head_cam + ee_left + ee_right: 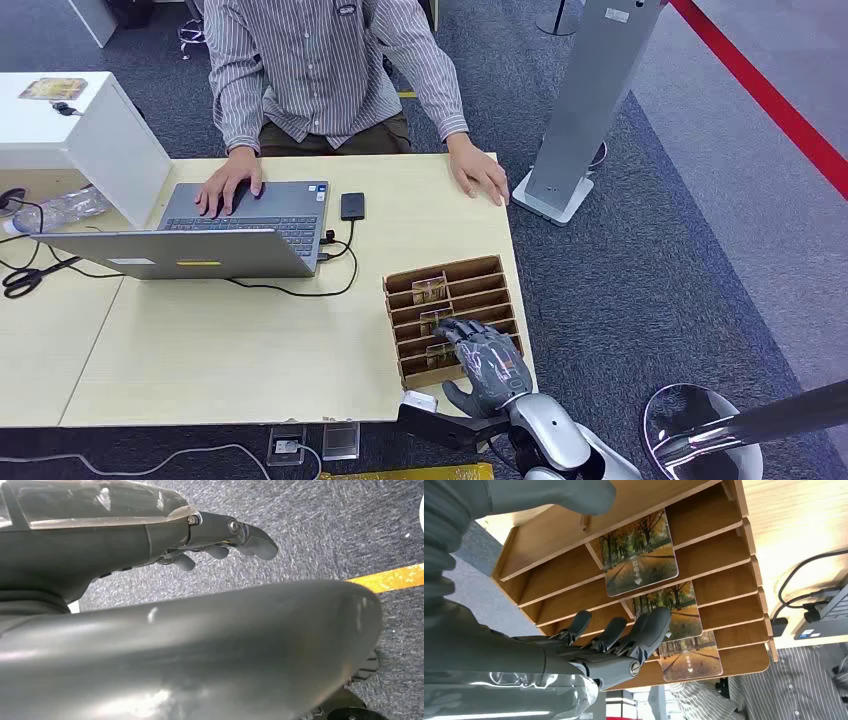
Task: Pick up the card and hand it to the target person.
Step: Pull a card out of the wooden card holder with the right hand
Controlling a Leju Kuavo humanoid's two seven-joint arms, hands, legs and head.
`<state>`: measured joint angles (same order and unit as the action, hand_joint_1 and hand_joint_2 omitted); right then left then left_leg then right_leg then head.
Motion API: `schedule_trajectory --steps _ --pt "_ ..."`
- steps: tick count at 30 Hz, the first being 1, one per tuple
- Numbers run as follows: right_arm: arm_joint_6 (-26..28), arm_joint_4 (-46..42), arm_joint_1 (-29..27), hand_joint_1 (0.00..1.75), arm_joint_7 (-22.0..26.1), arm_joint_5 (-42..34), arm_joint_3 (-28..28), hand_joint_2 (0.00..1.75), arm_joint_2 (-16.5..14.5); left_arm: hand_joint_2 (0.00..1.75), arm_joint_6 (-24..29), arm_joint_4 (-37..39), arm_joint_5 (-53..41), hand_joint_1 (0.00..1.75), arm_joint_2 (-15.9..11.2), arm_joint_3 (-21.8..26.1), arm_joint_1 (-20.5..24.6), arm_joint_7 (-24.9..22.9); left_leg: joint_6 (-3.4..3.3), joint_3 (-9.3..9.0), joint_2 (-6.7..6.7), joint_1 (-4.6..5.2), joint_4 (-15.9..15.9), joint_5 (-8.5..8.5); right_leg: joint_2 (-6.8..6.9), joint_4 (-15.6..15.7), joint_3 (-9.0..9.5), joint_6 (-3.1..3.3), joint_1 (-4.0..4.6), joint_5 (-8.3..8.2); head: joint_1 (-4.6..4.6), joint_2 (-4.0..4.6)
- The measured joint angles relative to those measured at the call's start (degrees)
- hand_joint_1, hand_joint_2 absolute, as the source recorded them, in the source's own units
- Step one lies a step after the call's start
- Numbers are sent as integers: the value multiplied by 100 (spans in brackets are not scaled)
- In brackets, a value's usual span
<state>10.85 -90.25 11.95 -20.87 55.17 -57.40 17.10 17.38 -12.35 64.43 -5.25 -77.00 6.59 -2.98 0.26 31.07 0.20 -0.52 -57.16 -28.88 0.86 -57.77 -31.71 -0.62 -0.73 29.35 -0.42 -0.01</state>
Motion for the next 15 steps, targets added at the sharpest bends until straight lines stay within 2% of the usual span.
schedule_trajectory --steps 6,15 --pt "49 71 18 68 -8 -34 -2 175 -5 0 -3 0 -8 0 0 0 0 25 0 0 0 0 0 0 0 0 0 0 0 0 1 1" --pt "82 132 12 92 -66 -56 -6 175 -25 0 -22 0 -13 0 -5 0 0 25 0 0 0 0 0 0 0 0 0 0 0 0 2 1"
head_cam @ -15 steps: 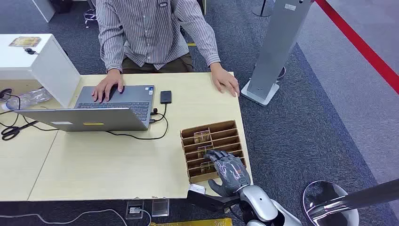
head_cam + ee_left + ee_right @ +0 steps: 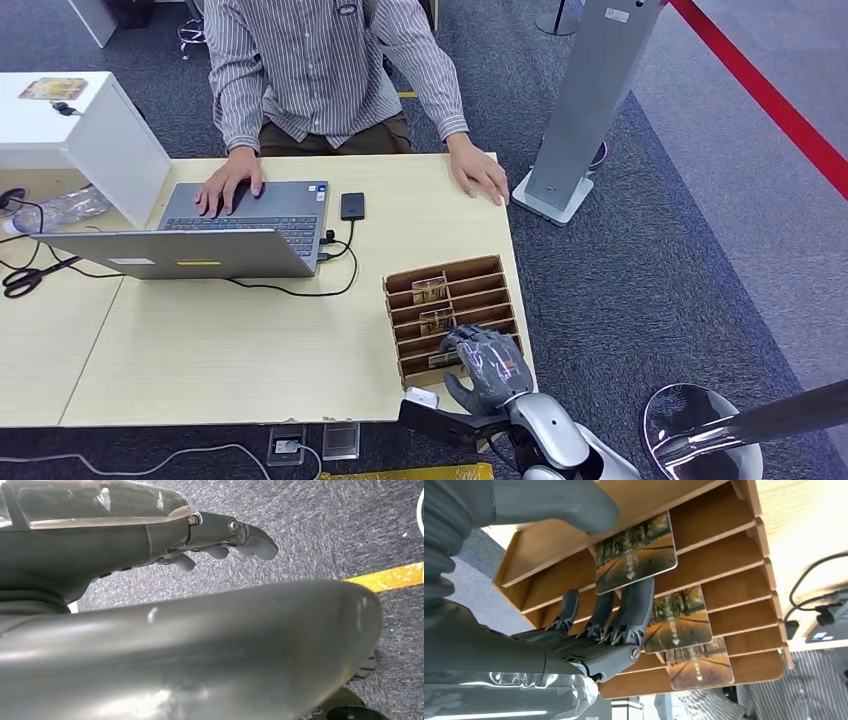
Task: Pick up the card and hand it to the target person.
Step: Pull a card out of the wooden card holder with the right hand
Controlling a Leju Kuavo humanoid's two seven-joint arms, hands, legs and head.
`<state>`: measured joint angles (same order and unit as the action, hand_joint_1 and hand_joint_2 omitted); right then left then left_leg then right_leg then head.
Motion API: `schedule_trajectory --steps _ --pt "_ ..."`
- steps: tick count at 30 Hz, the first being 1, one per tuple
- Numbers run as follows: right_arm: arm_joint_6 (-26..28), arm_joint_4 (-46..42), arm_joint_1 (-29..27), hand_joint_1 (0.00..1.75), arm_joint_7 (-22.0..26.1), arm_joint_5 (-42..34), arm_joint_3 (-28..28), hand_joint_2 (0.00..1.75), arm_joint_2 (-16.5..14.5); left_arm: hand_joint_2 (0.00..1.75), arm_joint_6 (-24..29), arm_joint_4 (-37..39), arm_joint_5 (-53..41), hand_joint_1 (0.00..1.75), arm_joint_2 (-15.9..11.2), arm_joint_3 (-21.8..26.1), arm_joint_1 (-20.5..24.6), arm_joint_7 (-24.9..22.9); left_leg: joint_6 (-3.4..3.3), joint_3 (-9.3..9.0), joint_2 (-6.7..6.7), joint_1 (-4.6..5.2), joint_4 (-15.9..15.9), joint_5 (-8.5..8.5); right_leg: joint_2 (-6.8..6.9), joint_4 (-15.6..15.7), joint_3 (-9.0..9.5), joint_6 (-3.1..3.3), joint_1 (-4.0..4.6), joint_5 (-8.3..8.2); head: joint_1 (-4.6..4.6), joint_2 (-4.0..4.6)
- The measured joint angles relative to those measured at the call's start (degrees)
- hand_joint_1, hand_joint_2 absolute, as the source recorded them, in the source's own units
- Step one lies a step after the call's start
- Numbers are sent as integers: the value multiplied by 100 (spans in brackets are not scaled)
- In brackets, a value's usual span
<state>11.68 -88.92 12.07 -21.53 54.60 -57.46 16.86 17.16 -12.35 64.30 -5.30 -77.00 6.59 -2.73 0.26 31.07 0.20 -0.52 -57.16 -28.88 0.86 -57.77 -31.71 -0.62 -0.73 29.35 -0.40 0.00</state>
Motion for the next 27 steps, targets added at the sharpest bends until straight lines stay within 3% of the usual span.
schedule_trajectory --steps 15,22,26,27 --pt "-3 4 1 107 -42 -14 1 175 -1 0 5 0 14 0 -1 0 0 -4 0 -1 0 0 0 0 0 0 1 0 0 0 0 -1" --pt "-14 5 -7 136 4 -15 -1 175 -1 0 15 0 17 0 -1 0 0 -7 0 -1 0 0 0 0 0 0 0 0 0 0 -1 -1" --pt "4 6 -6 164 23 -22 -1 175 -1 0 15 0 17 0 -1 0 0 -7 0 0 0 0 0 0 0 0 0 0 0 0 0 0" --pt "12 7 -5 166 28 -25 -1 175 -1 44 15 0 17 0 -1 0 0 -7 0 0 0 0 0 0 0 0 0 0 0 0 0 0"
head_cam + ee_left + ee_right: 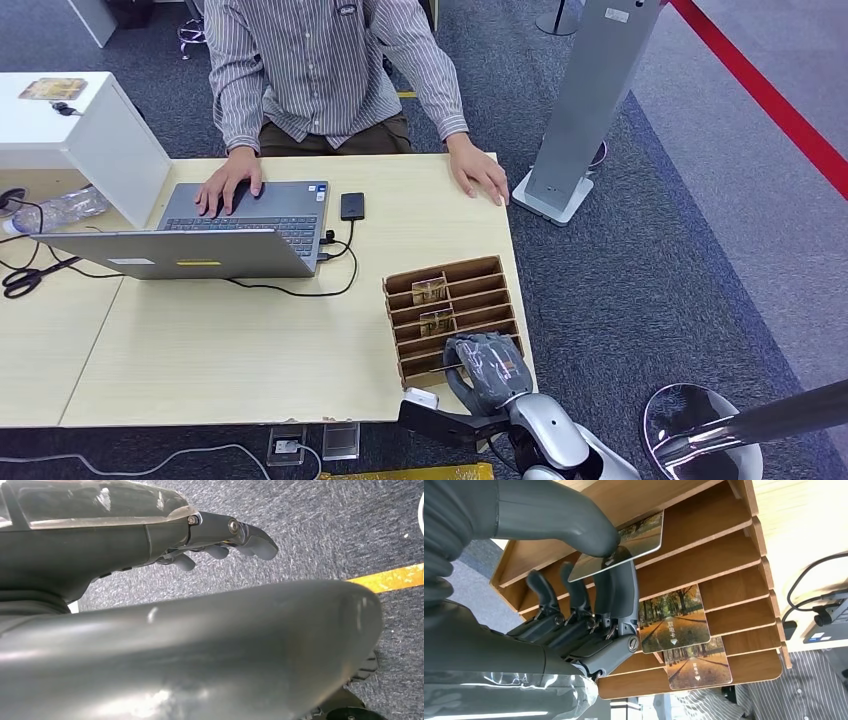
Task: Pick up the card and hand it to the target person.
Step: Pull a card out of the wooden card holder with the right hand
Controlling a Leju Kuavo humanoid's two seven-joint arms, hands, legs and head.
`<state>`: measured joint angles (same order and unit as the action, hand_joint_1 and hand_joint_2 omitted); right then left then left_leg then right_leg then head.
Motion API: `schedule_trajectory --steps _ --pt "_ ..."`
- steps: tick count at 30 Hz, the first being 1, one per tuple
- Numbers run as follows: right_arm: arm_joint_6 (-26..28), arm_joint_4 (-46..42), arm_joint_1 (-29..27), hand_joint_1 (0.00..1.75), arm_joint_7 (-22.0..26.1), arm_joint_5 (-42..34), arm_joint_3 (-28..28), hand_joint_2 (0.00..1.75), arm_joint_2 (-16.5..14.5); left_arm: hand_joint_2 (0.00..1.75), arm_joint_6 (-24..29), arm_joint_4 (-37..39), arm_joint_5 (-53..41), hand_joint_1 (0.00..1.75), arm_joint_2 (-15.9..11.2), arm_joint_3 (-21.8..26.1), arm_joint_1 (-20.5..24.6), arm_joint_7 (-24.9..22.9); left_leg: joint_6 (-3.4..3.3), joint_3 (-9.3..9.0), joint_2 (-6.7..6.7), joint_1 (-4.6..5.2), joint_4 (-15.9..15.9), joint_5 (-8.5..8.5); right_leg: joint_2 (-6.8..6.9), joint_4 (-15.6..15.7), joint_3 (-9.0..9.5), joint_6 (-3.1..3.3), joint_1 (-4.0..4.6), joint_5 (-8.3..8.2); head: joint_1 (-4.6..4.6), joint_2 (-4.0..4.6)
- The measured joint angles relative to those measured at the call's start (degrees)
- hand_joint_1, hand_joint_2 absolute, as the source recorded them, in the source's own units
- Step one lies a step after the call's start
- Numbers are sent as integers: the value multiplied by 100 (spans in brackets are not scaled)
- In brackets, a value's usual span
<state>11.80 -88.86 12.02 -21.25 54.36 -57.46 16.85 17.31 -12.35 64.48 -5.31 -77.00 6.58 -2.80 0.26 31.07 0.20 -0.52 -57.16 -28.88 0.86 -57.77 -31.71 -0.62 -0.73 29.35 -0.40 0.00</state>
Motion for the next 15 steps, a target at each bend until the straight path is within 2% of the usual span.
schedule_trajectory --steps 3,15 --pt "20 7 5 165 32 -20 0 175 -3 175 -2 0 3 0 0 0 0 8 0 0 0 0 0 0 0 0 0 0 0 0 -3 -1" --pt "72 69 30 166 120 -50 0 175 -15 175 -9 0 8 0 0 0 0 34 0 -1 0 0 0 0 0 0 0 0 0 0 1 0"
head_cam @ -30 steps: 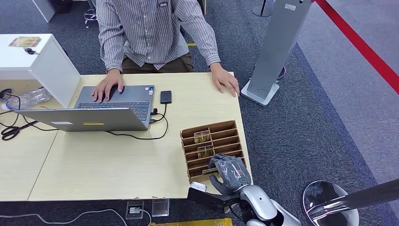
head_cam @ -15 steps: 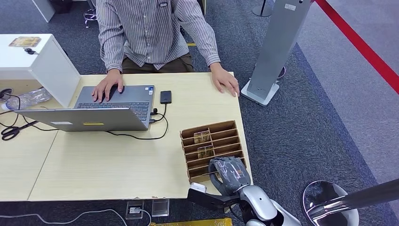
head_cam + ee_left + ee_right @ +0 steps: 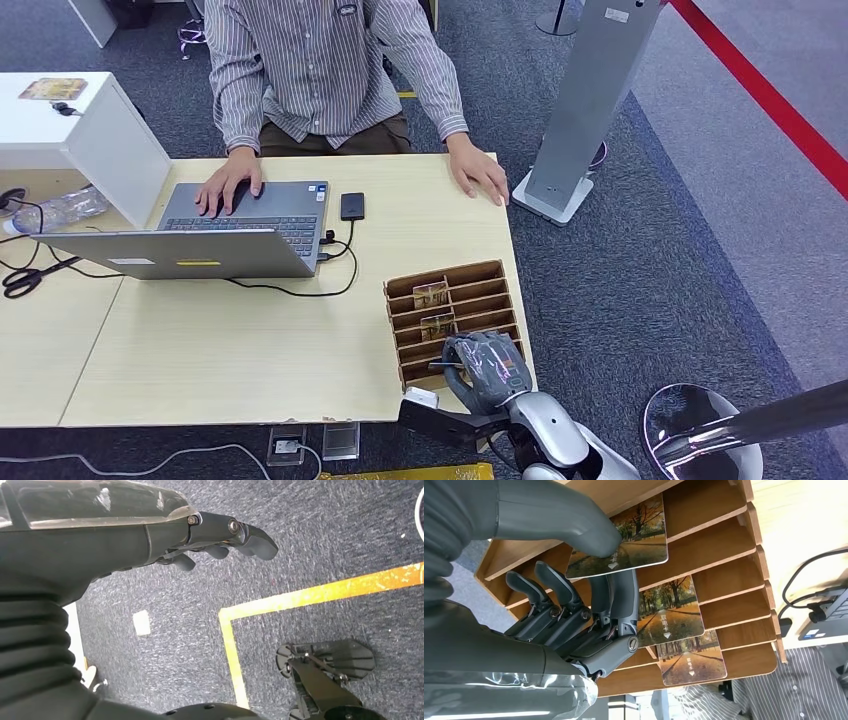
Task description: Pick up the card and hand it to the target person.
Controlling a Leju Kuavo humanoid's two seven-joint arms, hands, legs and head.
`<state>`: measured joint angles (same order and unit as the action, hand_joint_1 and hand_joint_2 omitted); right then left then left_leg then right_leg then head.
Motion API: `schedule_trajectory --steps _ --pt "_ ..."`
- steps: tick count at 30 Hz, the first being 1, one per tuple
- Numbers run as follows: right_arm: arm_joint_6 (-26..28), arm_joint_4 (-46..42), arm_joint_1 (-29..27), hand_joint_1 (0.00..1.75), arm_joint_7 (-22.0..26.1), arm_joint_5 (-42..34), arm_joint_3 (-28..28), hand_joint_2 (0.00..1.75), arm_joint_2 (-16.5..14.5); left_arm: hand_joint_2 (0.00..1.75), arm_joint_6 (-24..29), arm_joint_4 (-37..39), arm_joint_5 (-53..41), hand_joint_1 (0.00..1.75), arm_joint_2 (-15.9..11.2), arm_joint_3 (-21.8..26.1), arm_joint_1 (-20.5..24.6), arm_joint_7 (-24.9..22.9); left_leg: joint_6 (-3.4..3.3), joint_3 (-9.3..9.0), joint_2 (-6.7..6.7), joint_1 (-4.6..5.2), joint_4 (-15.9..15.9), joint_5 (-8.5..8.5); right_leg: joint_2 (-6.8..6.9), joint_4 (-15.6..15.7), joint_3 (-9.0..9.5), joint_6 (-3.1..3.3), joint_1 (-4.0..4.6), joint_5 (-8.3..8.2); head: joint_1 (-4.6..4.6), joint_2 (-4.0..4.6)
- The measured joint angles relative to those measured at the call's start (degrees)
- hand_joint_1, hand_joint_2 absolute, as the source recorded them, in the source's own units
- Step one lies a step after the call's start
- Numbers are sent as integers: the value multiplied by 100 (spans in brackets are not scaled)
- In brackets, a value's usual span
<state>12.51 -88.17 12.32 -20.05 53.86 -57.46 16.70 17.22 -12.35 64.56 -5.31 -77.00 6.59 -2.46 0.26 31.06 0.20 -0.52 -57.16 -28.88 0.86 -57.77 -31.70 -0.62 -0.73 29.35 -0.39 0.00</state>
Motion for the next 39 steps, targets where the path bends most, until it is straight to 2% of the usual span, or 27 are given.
schedule_trajectory --steps 11,16,27,32,39 --pt "215 18 8 166 23 -51 4 175 0 175 10 0 -30 0 0 0 0 6 0 0 0 0 0 0 0 0 0 0 0 0 -2 0" --pt "428 -145 89 166 272 -549 120 175 16 175 -33 2 -64 0 -2 0 0 12 0 1 1 0 0 0 -1 0 0 1 0 -1 -1 0" --pt "-343 -1555 1412 166 306 -1797 683 175 330 175 -96 2 -66 0 -32 0 1 65 -4 -4 4 1 -1 6 -2 0 2 2 0 -12 -1 -1" --pt "-316 -1603 1799 166 664 -2155 719 175 257 175 -104 2 -63 0 -28 0 3 65 -4 1 2 0 -1 6 0 -1 3 2 0 -11 0 0" --pt "530 -803 2180 166 1491 -2499 711 175 -105 175 -113 2 -73 0 -19 -9 17 76 -4 1 1 0 -1 7 0 -2 4 2 0 -11 -3 -1"
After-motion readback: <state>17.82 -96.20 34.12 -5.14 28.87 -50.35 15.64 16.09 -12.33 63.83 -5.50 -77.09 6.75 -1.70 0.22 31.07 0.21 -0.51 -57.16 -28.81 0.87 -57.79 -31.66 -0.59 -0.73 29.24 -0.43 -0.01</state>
